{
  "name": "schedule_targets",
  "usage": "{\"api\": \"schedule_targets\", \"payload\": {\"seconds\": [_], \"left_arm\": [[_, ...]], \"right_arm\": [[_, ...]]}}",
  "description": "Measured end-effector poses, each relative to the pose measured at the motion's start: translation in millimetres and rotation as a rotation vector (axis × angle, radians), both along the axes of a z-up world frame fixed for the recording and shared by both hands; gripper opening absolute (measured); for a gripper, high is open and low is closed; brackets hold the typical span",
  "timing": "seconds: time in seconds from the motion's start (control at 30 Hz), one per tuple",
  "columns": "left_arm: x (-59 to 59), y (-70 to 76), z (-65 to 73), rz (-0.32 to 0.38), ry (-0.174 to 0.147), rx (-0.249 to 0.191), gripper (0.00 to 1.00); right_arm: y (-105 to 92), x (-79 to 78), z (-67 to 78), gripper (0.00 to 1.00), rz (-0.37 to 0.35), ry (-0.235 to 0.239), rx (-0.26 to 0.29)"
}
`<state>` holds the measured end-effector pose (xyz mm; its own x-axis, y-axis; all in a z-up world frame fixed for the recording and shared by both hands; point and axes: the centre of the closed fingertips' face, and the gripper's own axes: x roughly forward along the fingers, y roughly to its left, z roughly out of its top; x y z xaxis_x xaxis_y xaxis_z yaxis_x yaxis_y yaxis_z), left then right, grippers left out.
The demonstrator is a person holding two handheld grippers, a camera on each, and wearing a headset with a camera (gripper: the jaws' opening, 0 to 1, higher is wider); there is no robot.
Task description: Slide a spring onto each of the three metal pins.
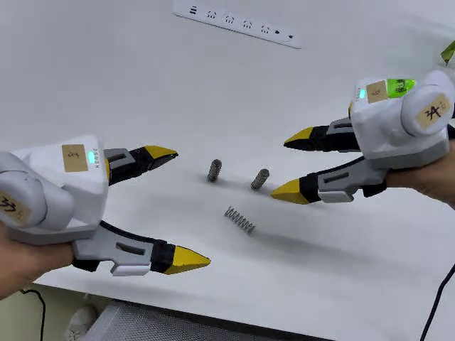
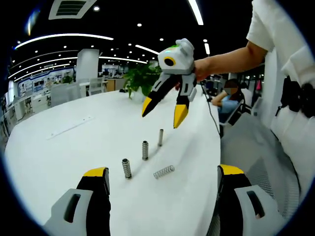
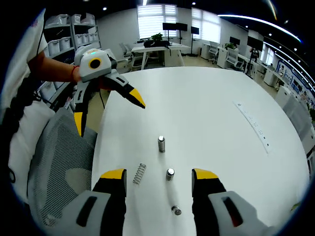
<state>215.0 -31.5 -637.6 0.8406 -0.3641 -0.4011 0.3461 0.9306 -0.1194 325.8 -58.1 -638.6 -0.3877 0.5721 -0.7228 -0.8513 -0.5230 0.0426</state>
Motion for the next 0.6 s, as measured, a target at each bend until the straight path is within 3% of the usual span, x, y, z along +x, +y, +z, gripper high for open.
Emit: {"api": "schedule_targets", "payload": {"seconds": [0.27, 0.4, 0.6], "left_arm": [[2.5, -6.8, -0.3, -0.049, 0.039, 0.048, 0.9], [4.4, -8.7, -1.7, -0.079, 0.064, 0.081, 0.87], [9.4, -12.4, -8.1, -0.146, 0.122, 0.158, 0.81]], "right_arm": [[-39.0, 19.4, 8.2, 0.65, -0.125, 0.073, 0.092], [-59.4, 21.8, 12.1, 0.71, -0.184, 0.113, 0.132], [-91.7, 34.4, 3.0, 0.8, -0.245, 0.148, 0.164]]}}
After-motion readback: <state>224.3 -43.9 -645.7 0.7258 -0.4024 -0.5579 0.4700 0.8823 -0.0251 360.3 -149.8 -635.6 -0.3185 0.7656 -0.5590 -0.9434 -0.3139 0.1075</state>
